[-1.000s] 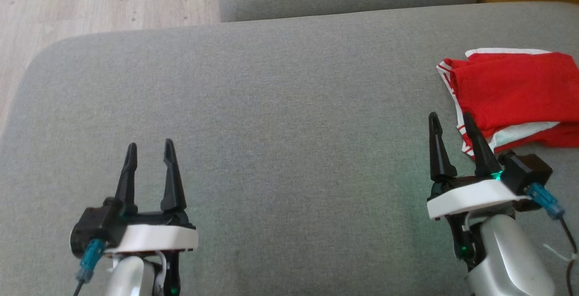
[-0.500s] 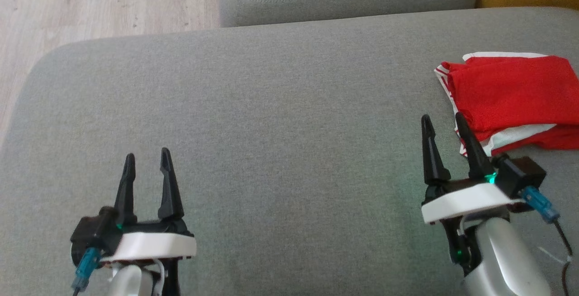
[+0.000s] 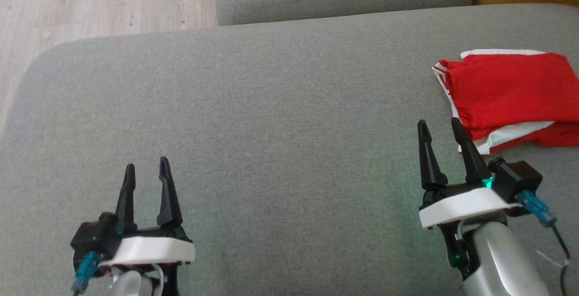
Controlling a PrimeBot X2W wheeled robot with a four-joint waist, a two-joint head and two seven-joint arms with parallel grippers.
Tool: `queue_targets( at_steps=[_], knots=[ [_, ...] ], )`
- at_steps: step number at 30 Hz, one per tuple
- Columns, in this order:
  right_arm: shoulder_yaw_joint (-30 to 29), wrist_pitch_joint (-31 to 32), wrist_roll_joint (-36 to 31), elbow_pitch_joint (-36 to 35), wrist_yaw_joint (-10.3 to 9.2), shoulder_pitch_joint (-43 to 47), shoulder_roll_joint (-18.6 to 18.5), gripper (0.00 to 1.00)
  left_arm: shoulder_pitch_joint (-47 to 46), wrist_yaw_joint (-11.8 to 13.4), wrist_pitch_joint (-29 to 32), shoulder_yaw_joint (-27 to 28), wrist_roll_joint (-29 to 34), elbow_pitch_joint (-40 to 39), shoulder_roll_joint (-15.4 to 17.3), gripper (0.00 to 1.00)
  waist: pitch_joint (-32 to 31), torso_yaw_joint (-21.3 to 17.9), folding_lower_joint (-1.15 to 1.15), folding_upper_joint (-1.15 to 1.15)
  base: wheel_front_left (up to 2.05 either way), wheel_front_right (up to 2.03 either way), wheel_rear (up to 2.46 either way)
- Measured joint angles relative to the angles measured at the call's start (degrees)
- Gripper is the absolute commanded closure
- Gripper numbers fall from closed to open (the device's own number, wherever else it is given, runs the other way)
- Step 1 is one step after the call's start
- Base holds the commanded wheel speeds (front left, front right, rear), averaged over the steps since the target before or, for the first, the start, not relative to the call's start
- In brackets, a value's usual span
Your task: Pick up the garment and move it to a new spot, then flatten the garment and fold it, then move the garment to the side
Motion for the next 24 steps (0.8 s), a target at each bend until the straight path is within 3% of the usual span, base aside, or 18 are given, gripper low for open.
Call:
queue_targets(
  at_steps=[5,6,11,24],
  knots=[
    [0.0,0.0,0.2,0.0,0.00,0.0,0.0,0.00,0.0,0.0,0.0,0.2,-0.3,0.2,0.0,0.00,0.1,-0.1,0.00,0.00,0.00,0.00,0.00],
    [0.0,0.0,0.3,0.2,0.00,0.0,0.0,1.00,0.0,0.0,0.0,0.1,-0.5,0.4,0.0,1.00,0.2,-0.1,0.00,0.00,0.00,0.00,0.00],
    [0.0,0.3,1.0,3.4,0.00,2.9,0.1,1.00,2.0,0.0,0.5,-0.1,-1.1,3.9,-0.1,1.00,0.1,-0.1,0.00,0.00,0.00,0.00,0.00],
    [-0.5,1.9,8.7,3.0,0.00,3.2,0.1,1.00,2.4,-0.5,2.4,0.2,-7.8,3.8,-0.1,1.00,-0.3,0.1,0.00,0.00,0.00,0.00,0.00]
  ],
)
